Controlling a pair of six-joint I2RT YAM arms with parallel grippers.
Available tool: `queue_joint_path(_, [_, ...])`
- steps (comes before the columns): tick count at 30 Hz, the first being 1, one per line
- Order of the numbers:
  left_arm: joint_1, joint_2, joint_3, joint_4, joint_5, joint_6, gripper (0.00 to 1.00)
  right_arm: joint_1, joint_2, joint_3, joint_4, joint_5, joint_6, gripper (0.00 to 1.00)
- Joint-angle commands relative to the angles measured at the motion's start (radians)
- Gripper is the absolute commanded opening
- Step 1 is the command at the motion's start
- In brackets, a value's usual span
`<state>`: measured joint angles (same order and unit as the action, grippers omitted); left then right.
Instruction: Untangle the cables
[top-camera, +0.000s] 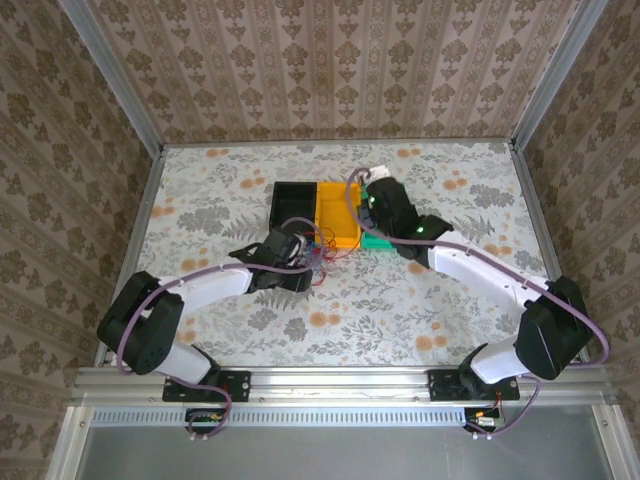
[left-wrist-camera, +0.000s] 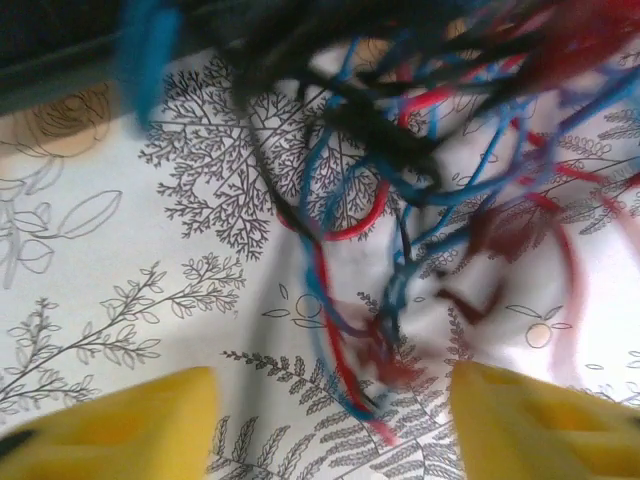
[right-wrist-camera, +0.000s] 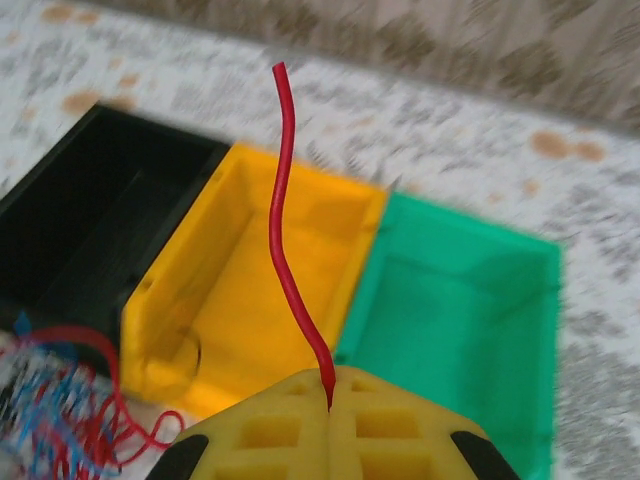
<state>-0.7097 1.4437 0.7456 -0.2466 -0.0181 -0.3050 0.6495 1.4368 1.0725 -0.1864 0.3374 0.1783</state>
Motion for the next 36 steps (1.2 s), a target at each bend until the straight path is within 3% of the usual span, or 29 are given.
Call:
queue_joint_path(1, [0.015, -0.065, -0.021, -0.012, 0.049, 0.064, 0.75, 0.006, 0.013, -0.065, -0.008, -0.103, 0.035, 0.0])
queue_joint_path(4, [0.035, -0.112, -0.031, -0.009, 0.096, 0.083, 0.77, 0.007, 0.042, -0.108, -0.023, -0.235, 0.017, 0.02])
queue_joint_path(8, [0.072, -0.137, -0.022, -0.02, 0.133, 0.089, 0.83, 0.006, 0.069, -0.143, -0.007, -0.294, 0.054, 0.41])
queue_joint_path(11, [0.091, -0.129, -0.007, -0.015, 0.121, 0.082, 0.85, -0.016, 0.069, -0.142, 0.042, -0.281, 0.108, 0.56])
queue_joint_path(13, [0.105, -0.116, 0.007, -0.007, 0.131, 0.074, 0.85, -0.047, 0.083, -0.12, 0.061, -0.276, 0.148, 0.58])
queue_joint_path(21, [0.122, -0.079, 0.055, 0.02, 0.089, 0.063, 0.85, -0.162, 0.296, 0.117, -0.037, -0.297, 0.198, 0.58])
queue_joint_path(31, [0.136, -0.034, 0.092, 0.031, 0.158, -0.003, 0.85, -0.197, 0.578, 0.379, -0.173, -0.201, 0.236, 0.44])
queue_joint_path(36, [0.119, -0.028, 0.095, -0.027, 0.167, 0.007, 0.85, -0.213, 0.671, 0.476, -0.185, -0.173, 0.282, 0.24])
